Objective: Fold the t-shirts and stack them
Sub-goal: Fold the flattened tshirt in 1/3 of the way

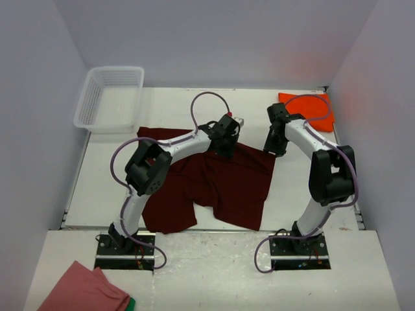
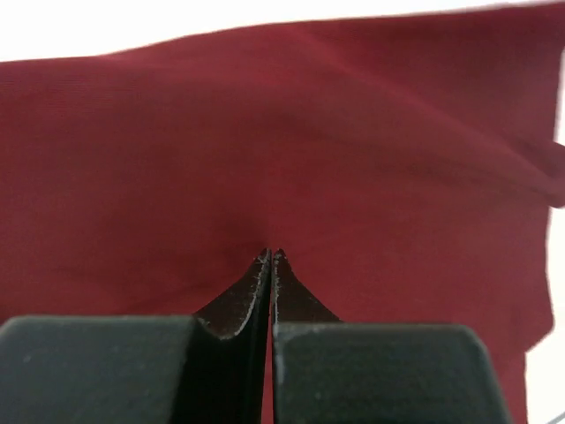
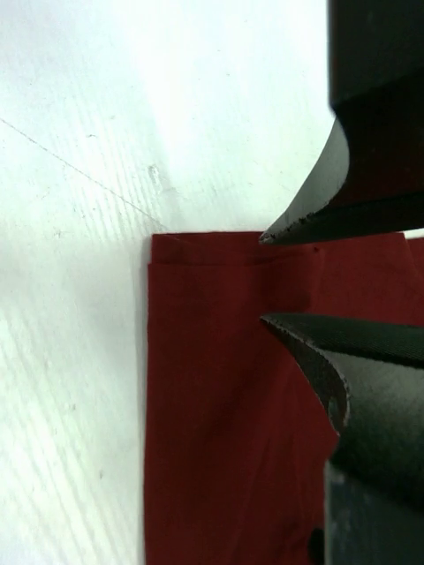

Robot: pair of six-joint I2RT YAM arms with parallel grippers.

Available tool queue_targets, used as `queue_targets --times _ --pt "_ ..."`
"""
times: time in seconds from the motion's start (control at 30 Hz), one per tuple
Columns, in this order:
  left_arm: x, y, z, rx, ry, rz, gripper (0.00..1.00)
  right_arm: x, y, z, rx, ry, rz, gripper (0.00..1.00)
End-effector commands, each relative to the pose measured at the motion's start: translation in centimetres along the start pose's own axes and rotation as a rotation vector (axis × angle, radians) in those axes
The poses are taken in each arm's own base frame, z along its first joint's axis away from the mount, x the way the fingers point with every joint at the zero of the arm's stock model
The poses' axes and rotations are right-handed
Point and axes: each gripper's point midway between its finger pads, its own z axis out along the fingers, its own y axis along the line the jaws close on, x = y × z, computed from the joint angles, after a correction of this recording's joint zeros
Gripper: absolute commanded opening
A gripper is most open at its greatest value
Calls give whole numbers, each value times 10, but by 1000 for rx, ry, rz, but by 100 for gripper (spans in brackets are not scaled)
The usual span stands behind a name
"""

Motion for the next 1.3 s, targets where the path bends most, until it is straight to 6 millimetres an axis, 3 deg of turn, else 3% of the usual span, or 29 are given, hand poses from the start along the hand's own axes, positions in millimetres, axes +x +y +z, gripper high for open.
queue_targets --times 0.0,0.1,0.37,0.57,0.77,1.27 --pt "-15 -24 -6 94 -45 -11 0 -14 17 1 -125 30 -33 39" --pt "-5 -27 -6 115 -25 -14 0 -12 14 11 -117 82 -46 44" --pt "29 -24 0 99 36 -10 0 -22 13 27 -118 142 -58 45" --pt "45 -24 -4 83 52 7 0 -16 10 39 -118 210 -63 46" --pt "51 -19 -8 71 56 13 0 -11 6 41 -114 263 -67 46" --pt "40 -20 -11 59 36 43 0 12 -15 39 -56 326 -70 49"
